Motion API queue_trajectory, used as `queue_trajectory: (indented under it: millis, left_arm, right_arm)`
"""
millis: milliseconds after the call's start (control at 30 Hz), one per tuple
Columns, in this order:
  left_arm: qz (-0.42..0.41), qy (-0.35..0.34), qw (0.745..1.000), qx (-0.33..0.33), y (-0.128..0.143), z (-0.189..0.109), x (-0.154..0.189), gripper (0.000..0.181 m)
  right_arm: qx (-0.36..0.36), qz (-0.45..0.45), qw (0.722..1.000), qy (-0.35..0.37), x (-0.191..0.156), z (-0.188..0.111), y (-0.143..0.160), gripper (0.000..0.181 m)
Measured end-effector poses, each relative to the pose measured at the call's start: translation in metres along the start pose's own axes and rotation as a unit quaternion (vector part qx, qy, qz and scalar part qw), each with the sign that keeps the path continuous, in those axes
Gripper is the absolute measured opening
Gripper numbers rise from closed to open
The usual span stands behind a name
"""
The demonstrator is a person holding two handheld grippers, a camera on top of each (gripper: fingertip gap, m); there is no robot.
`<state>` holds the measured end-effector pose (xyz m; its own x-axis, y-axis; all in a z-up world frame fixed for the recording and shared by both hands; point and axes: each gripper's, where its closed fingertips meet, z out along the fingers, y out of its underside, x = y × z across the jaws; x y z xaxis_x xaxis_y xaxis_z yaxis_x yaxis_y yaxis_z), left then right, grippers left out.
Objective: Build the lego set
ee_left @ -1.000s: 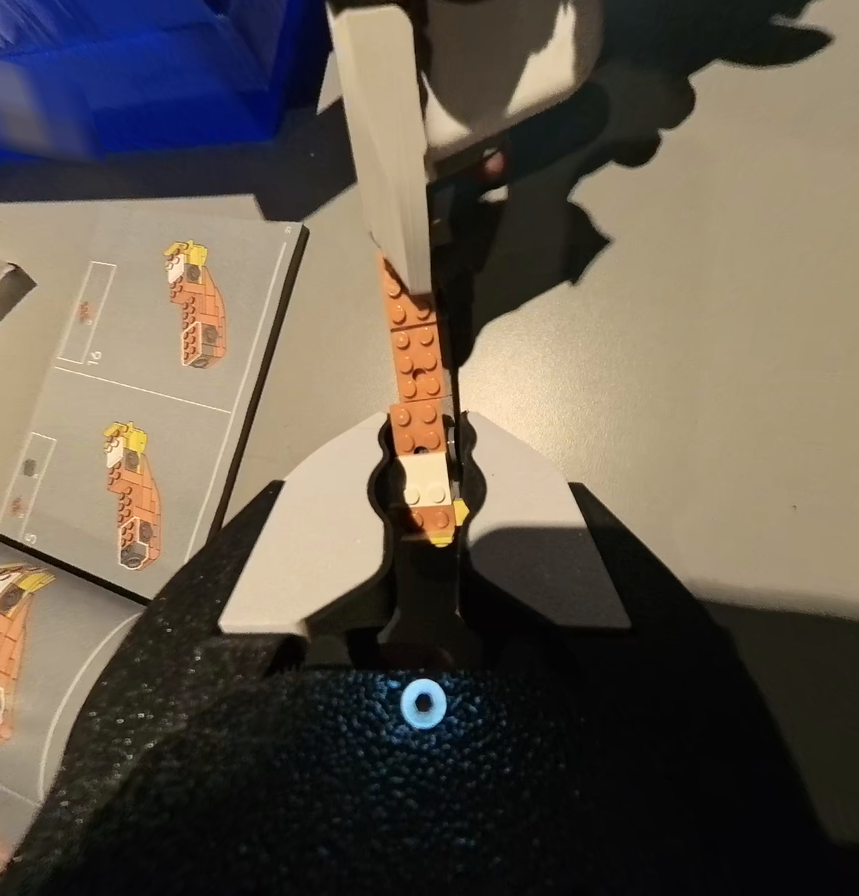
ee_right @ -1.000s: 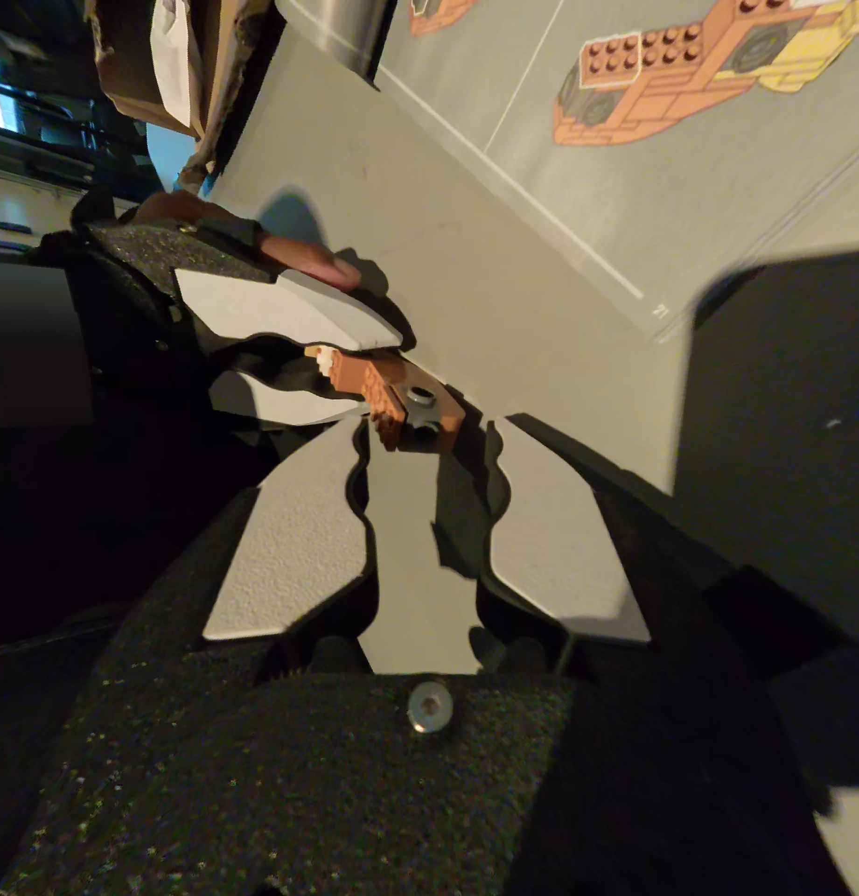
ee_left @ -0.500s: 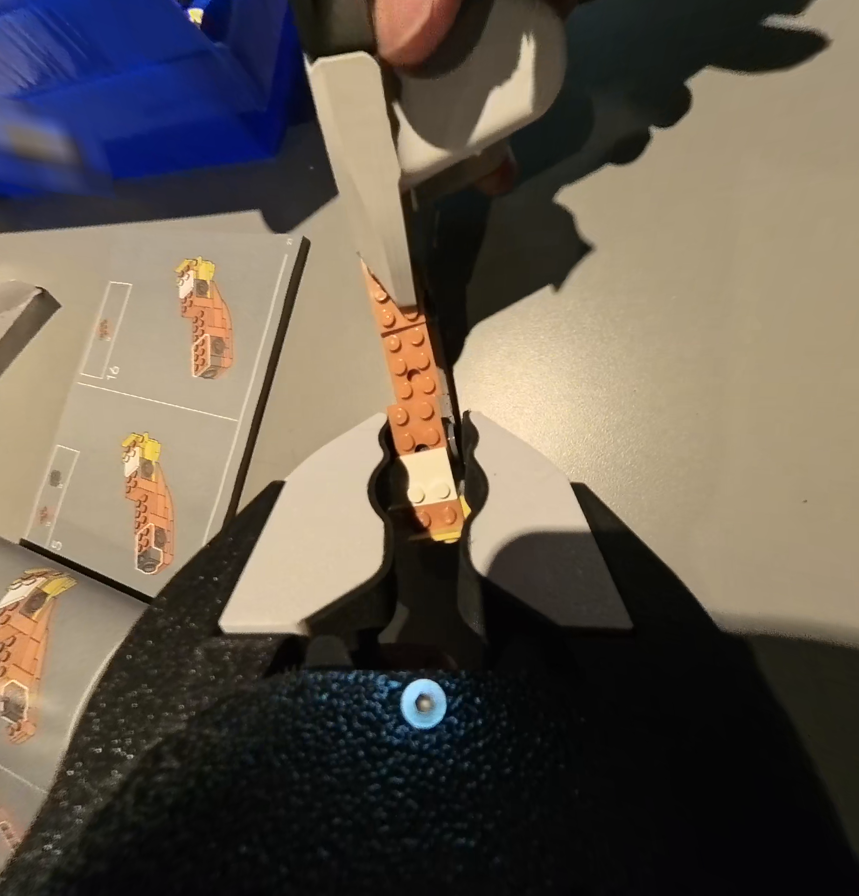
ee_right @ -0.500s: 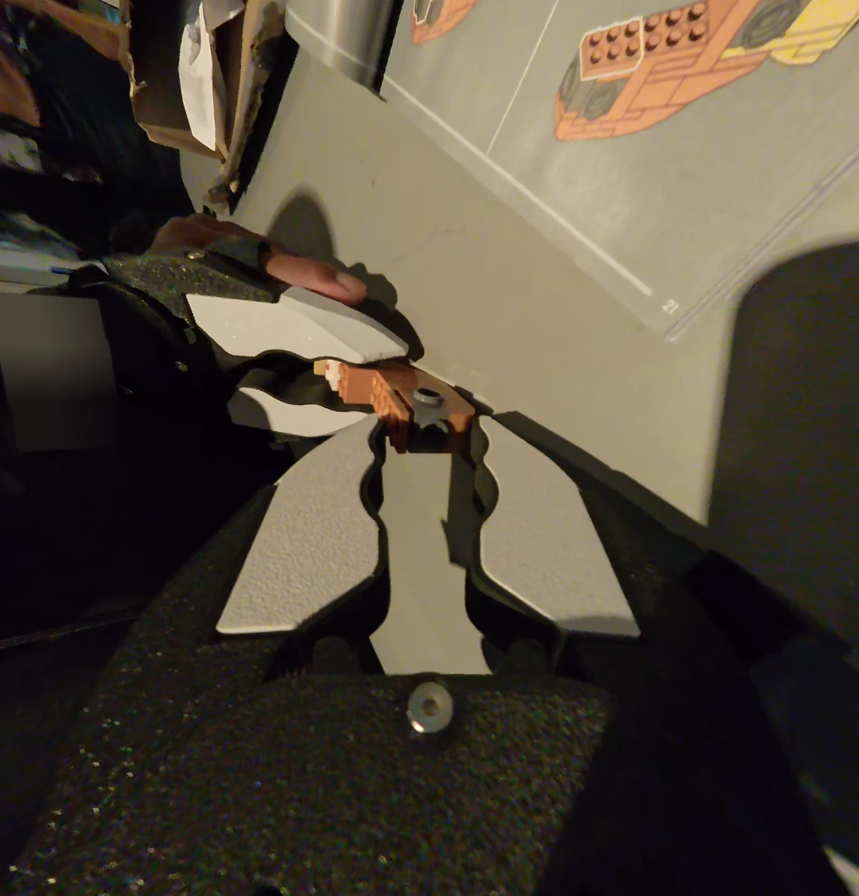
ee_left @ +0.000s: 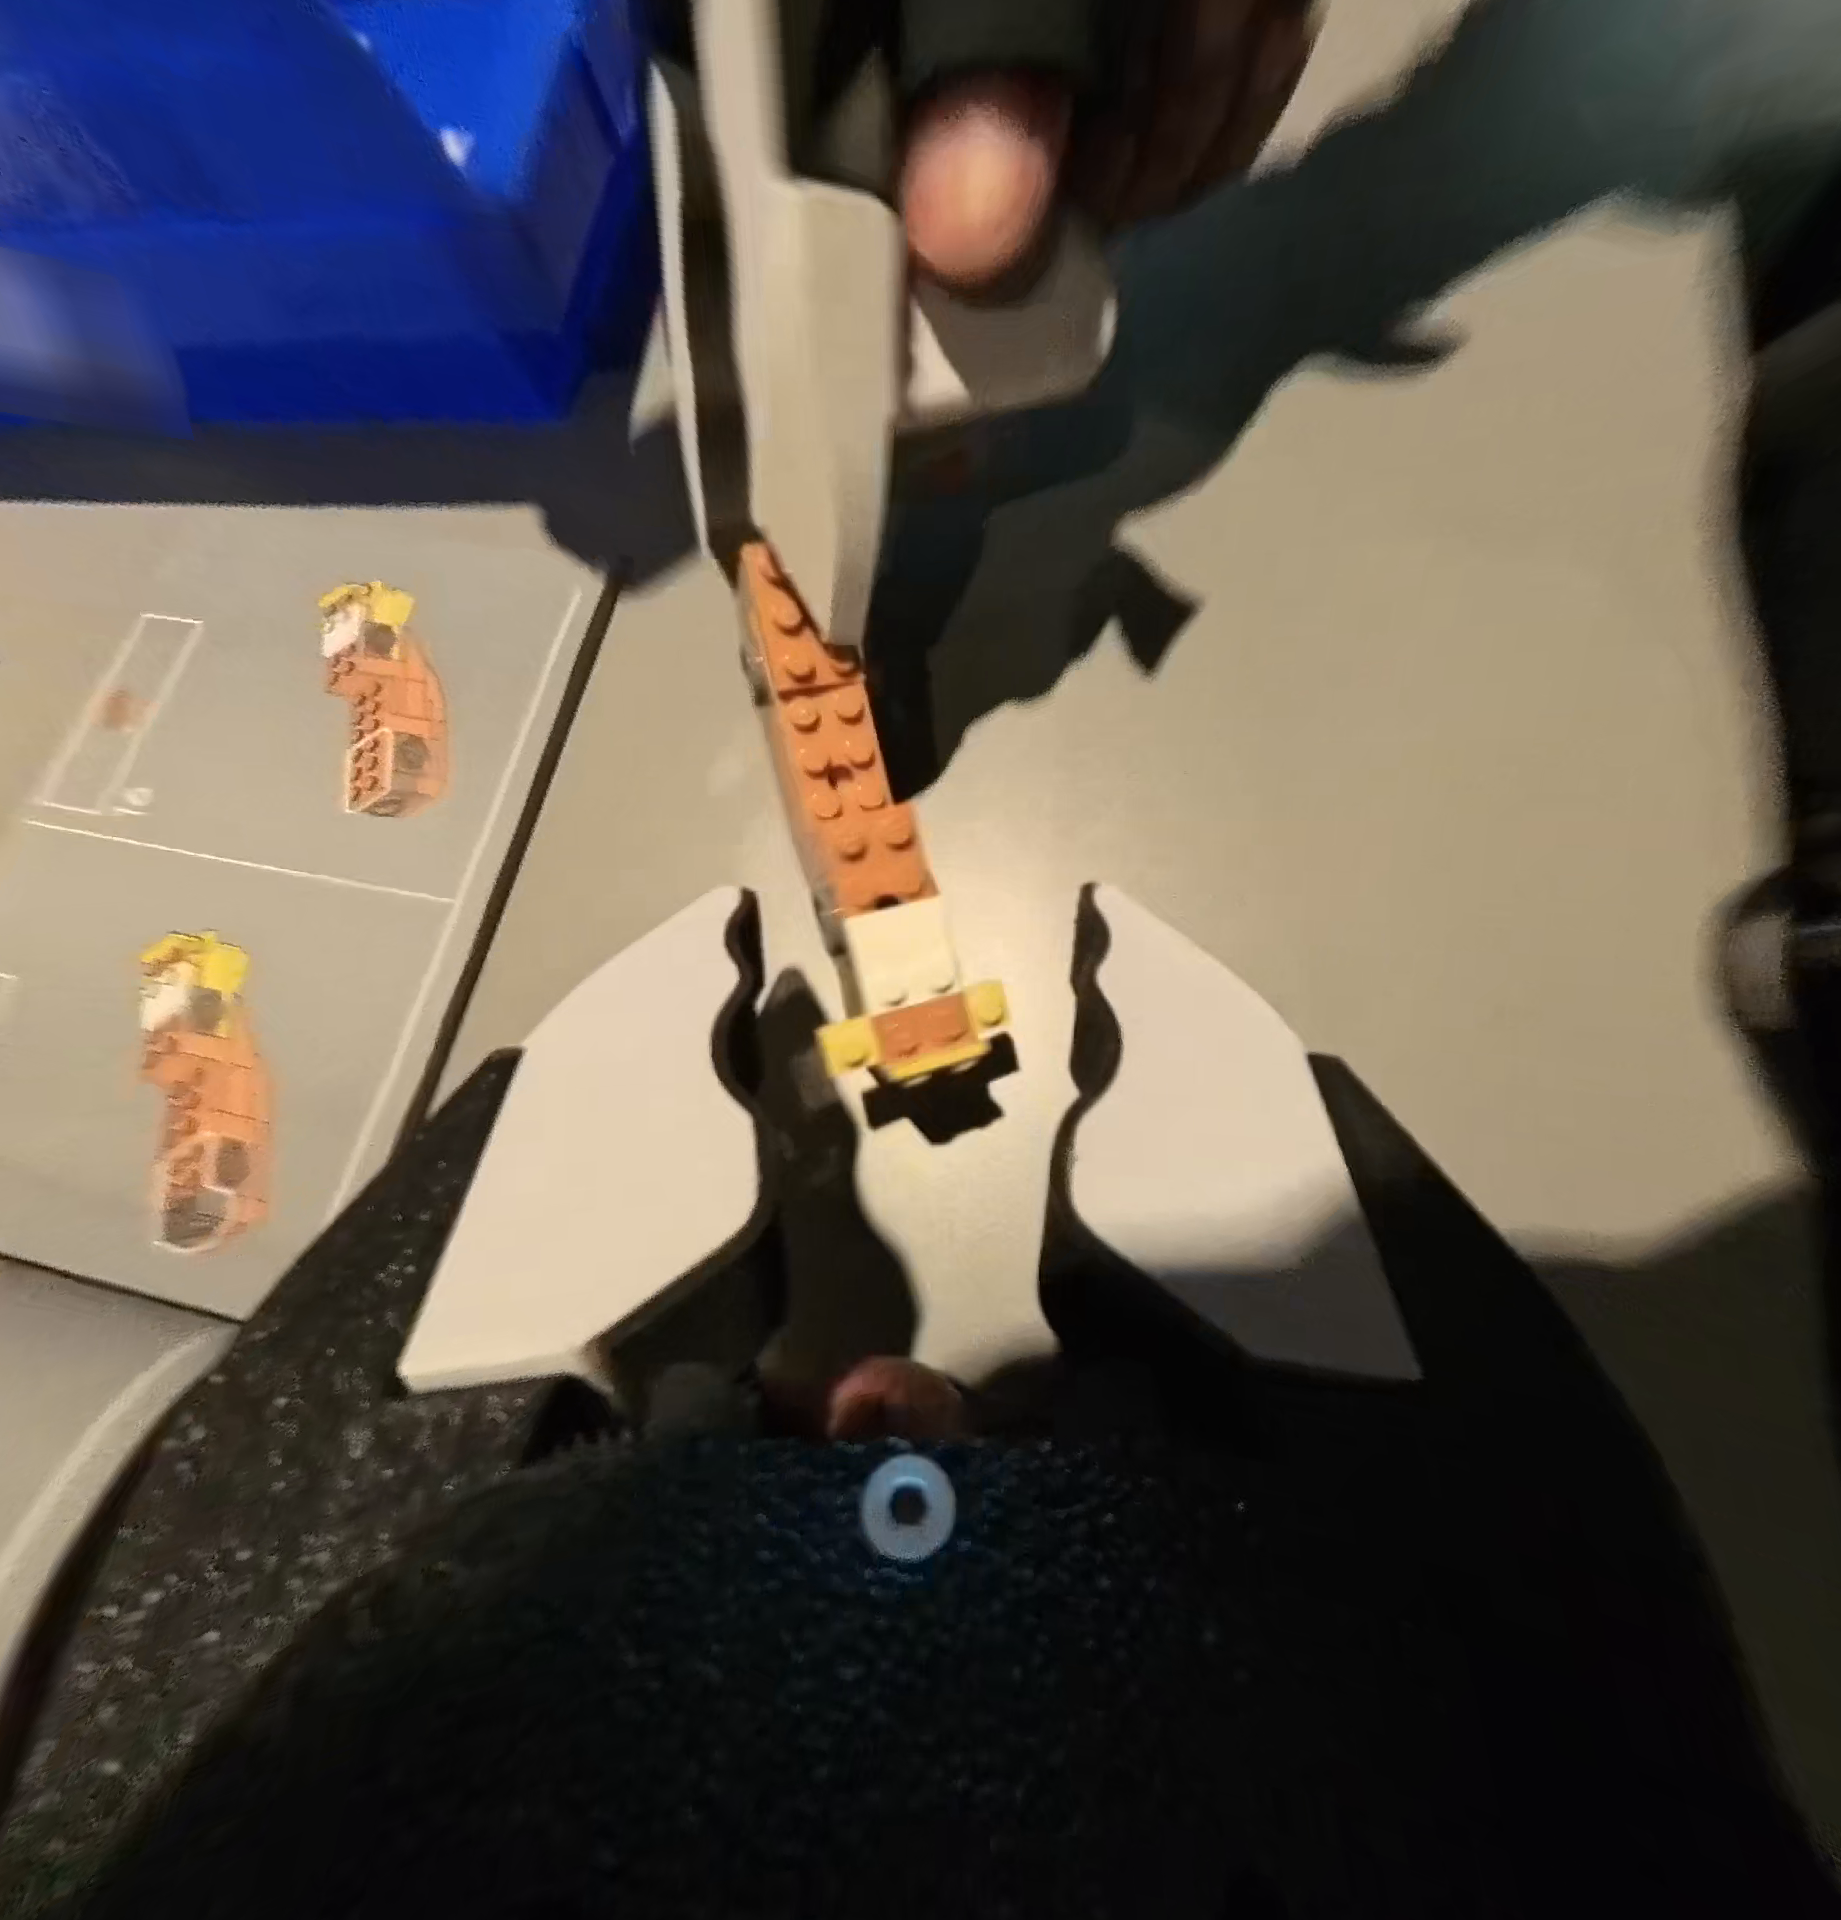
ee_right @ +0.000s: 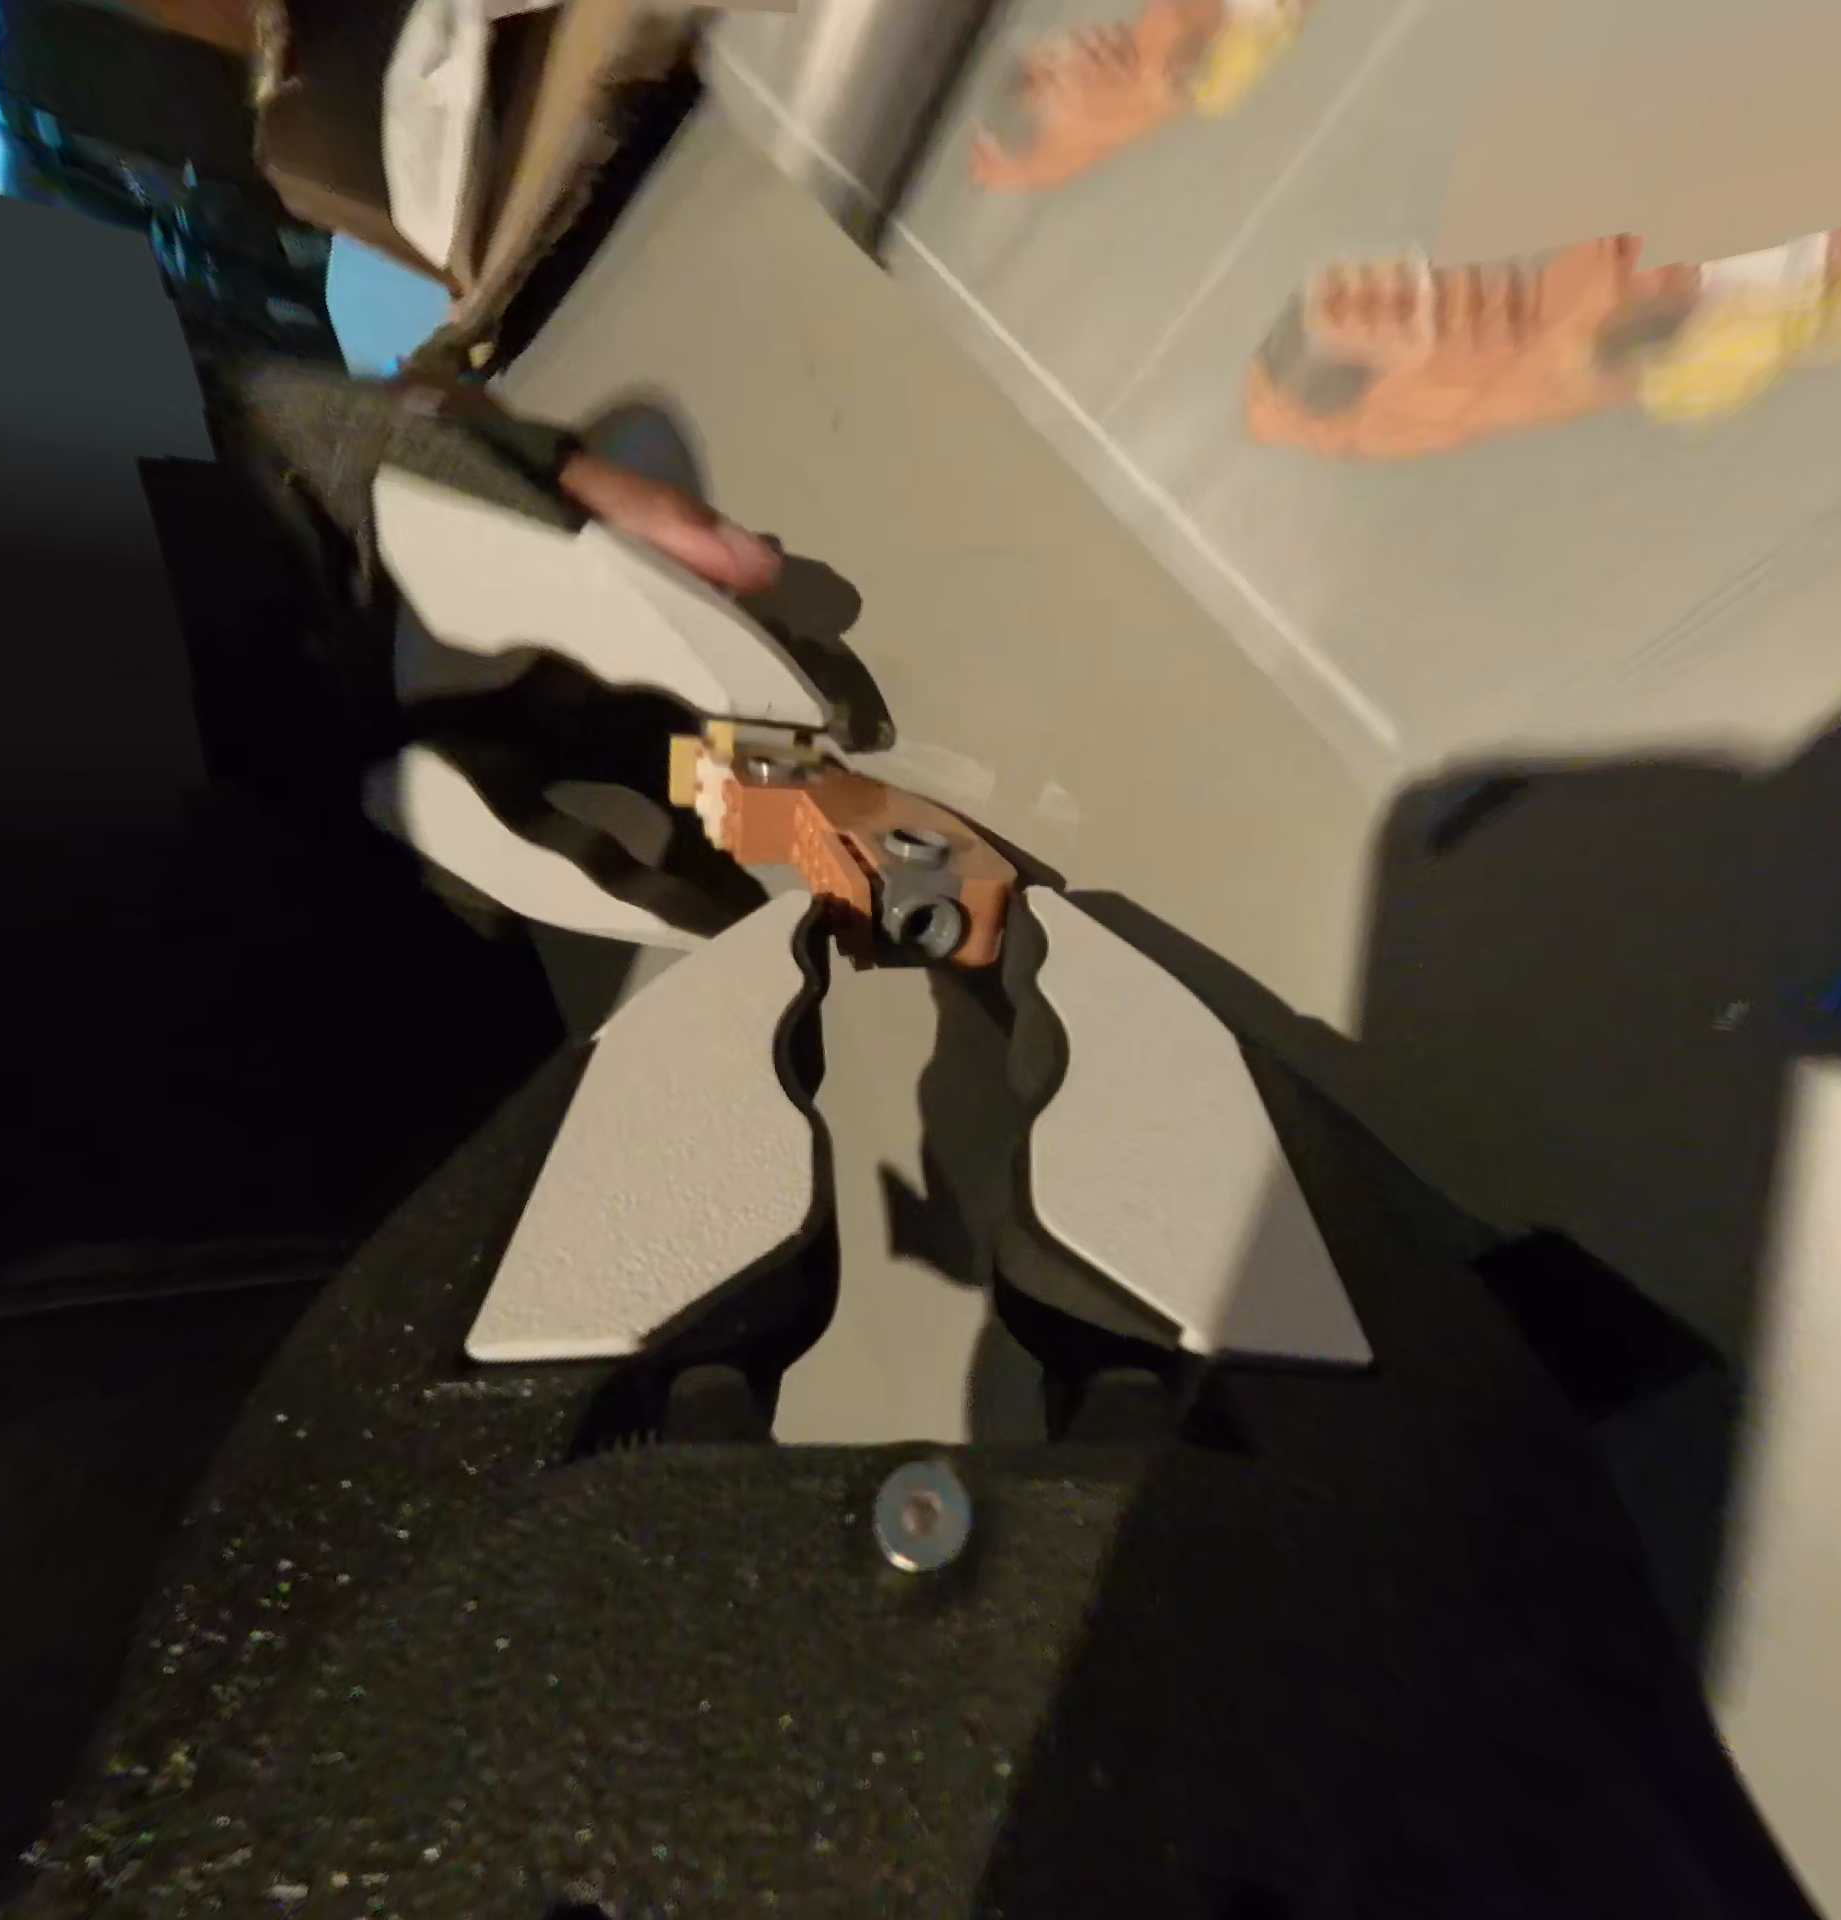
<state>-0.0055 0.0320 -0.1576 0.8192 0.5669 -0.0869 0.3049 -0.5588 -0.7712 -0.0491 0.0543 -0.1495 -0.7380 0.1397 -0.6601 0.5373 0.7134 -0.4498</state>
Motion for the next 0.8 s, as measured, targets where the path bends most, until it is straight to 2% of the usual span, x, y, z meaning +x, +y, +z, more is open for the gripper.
queue_trajectory:
  millis: [133, 200, 333, 433, 633, 800]
  left_arm:
    - [-0.102, 0.056, 0.987, 0.112, -0.026, -0.029, -0.016, 0.056]
    - [-0.131, 0.069, 0.979, 0.137, -0.038, -0.036, -0.025, 0.054]
    - [-0.103, 0.078, 0.986, 0.101, -0.039, -0.024, -0.025, 0.051]
    - [-0.116, 0.116, 0.982, 0.098, -0.04, -0.015, -0.016, 0.048]
    - [-0.128, 0.149, 0.974, 0.11, -0.044, -0.013, -0.01, 0.036]
    - [-0.128, 0.162, 0.971, 0.117, -0.044, -0.013, -0.007, 0.036]
  right_arm:
    - [0.018, -0.155, 0.987, 0.025, -0.016, -0.006, -0.013, 0.033]
    - [0.014, -0.219, 0.975, 0.045, -0.022, -0.008, -0.017, 0.033]
    - [0.025, -0.303, 0.952, 0.042, -0.041, -0.008, -0.025, 0.033]
    - [0.034, -0.348, 0.935, 0.048, -0.047, -0.008, -0.027, 0.033]
    - [0.027, -0.39, 0.919, 0.052, -0.05, -0.004, -0.022, 0.033]
    - [0.026, -0.416, 0.907, 0.055, -0.053, -0.004, -0.021, 0.033]
